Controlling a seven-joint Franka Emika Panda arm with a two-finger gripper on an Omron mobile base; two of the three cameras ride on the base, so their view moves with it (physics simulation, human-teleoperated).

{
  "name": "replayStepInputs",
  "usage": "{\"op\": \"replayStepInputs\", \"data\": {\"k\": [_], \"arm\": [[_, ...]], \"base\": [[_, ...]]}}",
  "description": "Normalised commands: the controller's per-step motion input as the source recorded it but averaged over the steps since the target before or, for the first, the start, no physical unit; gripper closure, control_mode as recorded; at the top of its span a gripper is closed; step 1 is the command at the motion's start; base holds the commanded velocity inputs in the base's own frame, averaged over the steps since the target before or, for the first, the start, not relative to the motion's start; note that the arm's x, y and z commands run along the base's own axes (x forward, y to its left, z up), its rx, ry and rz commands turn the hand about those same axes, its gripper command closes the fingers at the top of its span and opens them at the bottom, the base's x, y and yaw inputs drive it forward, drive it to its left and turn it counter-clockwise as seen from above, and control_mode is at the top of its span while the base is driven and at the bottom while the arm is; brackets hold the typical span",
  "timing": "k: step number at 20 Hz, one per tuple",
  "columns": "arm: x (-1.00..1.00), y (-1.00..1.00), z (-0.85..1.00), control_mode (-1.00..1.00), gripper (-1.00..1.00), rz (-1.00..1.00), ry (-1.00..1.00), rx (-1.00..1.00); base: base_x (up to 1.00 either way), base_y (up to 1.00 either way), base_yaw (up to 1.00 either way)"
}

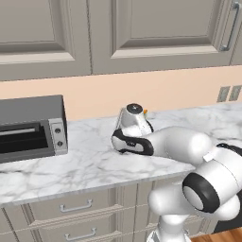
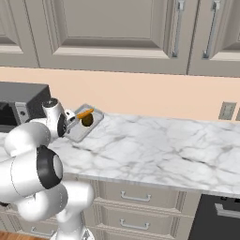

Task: Take the carrot and avocado out of the freezer and place them in the tupperware container on the counter. Then put the tupperware containing the vegetables back in the freezer.

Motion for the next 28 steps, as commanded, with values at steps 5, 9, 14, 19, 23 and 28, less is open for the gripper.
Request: {"op": "replayStepInputs", "data": {"k": [5,9,14,19,23,28], "arm": [[0.0,-0.01,0.16,-1.0,1.0,0.45,0.06,-0.23],[0.0,0.0,0.49,-1.0,1.0,0.3,0.04,-0.28],[0.0,-0.12,0.05,-1.0,1.0,0.16,0.04,-0.02],[-0.01,0.0,0.0,-1.0,1.0,0.05,-0.11,0.0],[-0.26,-0.36,0.04,-1.0,1.0,0.21,-0.14,0.0],[-0.22,-0.18,0.02,-1.0,1.0,0.22,-0.1,0.0]], "base": [[0.0,0.0,0.0],[0.0,0.0,0.0],[0.0,0.0,0.0],[0.0,0.0,0.0],[0.0,0.0,0.0],[0.0,0.0,0.0]]}}
